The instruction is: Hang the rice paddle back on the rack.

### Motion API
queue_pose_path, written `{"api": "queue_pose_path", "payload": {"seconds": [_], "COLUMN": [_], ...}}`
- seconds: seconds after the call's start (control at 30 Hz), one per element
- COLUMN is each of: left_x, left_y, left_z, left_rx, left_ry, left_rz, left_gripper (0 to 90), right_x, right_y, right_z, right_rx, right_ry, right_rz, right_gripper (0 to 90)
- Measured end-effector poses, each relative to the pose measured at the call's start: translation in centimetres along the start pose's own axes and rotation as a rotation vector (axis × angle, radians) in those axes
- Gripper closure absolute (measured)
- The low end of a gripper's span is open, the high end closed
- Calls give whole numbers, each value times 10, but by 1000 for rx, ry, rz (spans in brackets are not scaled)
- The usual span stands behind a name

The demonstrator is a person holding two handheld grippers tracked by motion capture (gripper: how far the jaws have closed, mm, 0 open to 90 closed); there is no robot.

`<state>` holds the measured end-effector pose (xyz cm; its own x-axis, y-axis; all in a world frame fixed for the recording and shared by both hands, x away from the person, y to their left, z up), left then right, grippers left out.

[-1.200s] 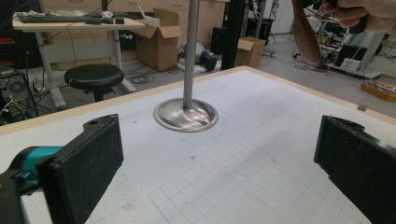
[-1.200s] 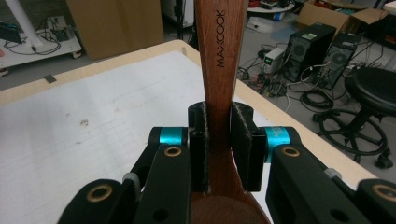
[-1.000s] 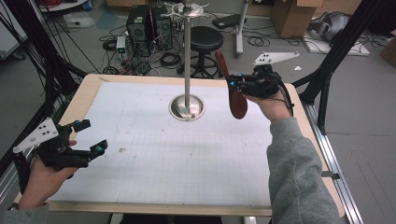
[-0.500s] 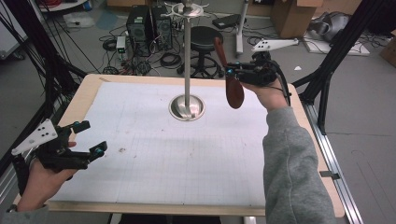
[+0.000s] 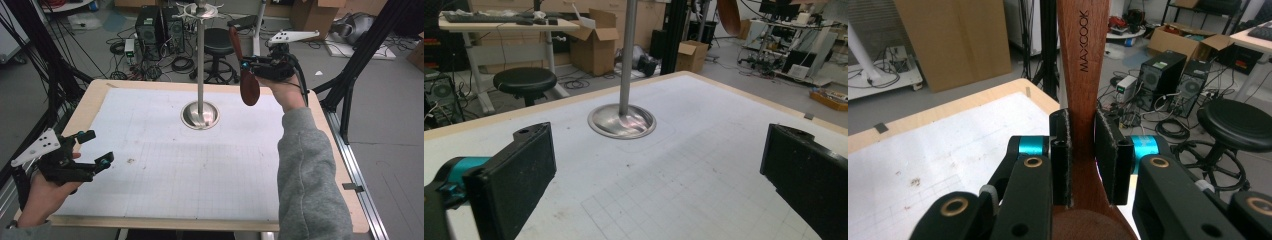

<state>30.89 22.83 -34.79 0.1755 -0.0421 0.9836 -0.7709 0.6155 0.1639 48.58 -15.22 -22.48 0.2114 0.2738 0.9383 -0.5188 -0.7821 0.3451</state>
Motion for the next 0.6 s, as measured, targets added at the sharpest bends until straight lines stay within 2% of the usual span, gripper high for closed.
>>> {"api": "queue_pose_path", "payload": {"seconds": [0.6], "left_x": [-4], "left_y": [5], "left_z": [-3], "left_rx": [13], "left_ry": [4], "left_rz": [-4], "left_gripper": [18], "right_x": [23], "right_y": [-4], "right_z": [11], "right_rx": [-7], "right_ry": [-10], "right_rz": [46], "right_gripper": [778]}}
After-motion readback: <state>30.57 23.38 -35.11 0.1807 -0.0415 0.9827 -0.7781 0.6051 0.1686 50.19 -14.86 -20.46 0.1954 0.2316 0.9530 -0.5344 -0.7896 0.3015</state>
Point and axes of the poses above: each handheld gripper's, and its own axes: y roughly backward along the jaws, x roughly out of its top, z roughly to its right, the point moved 9 cm from there along -y, roughly forward along the jaws, and after that the axes turned 6 degrees about x, right-handed, at the moved point
